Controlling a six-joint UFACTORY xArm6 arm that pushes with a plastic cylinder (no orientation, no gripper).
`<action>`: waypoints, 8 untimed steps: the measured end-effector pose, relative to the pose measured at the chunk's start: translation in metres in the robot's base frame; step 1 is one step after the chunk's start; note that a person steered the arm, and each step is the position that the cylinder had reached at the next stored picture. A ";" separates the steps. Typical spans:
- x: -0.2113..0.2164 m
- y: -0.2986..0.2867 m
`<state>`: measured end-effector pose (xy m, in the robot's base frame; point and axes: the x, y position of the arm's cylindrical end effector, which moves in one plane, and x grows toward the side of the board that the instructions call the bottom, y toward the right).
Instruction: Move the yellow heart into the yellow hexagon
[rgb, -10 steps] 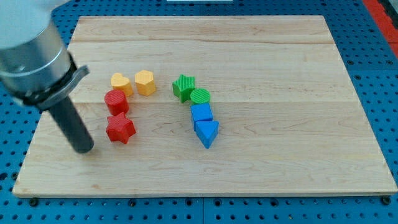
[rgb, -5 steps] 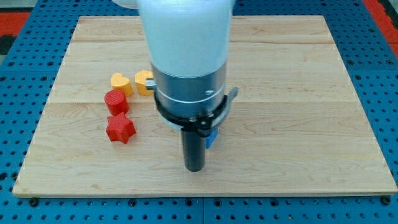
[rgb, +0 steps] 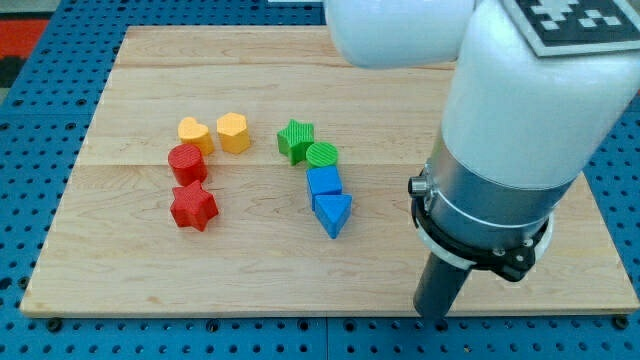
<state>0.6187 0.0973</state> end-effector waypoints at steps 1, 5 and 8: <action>0.000 -0.006; -0.106 -0.350; -0.233 -0.293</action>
<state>0.3852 -0.1961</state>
